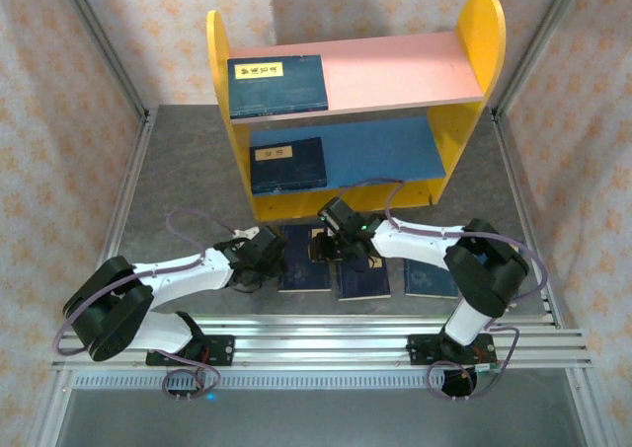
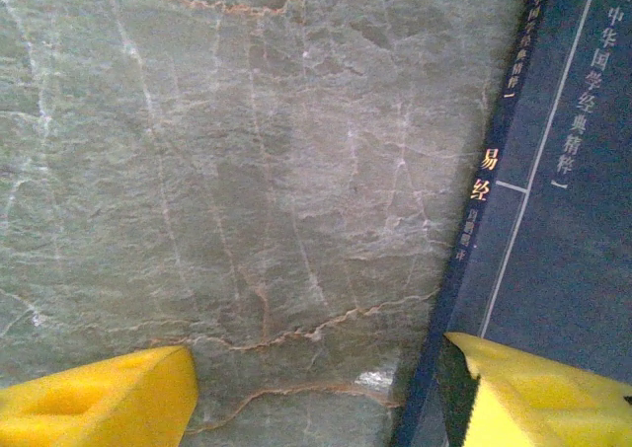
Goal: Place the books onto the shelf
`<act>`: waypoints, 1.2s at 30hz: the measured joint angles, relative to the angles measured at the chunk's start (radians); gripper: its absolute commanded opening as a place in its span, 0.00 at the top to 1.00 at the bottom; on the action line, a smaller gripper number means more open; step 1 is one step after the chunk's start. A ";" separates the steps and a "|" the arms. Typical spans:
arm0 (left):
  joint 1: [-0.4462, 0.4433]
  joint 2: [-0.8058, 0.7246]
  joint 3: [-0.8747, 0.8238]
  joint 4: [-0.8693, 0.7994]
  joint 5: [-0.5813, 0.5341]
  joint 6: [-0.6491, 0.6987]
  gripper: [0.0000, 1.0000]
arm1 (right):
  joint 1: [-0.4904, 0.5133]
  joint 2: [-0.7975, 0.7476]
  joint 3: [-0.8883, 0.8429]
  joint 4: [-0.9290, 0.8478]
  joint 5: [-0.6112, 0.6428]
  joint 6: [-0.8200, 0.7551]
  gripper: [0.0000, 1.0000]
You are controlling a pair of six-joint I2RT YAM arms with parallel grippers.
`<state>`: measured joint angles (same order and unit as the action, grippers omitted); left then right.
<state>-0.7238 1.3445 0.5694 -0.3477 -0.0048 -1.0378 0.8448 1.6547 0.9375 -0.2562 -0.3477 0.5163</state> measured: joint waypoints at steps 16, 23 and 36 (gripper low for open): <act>0.000 0.013 0.023 -0.016 0.017 0.056 0.35 | 0.010 0.010 0.005 -0.058 0.076 0.000 0.62; 0.006 0.049 0.066 -0.062 0.032 0.090 0.35 | 0.013 0.011 0.005 -0.057 0.075 0.000 0.63; 0.007 0.056 0.074 -0.066 0.039 0.109 0.35 | 0.038 0.038 0.006 -0.050 0.084 0.000 0.63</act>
<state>-0.7170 1.4010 0.6434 -0.4133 0.0338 -0.9291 0.8829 1.6928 0.9432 -0.3061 -0.2642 0.5167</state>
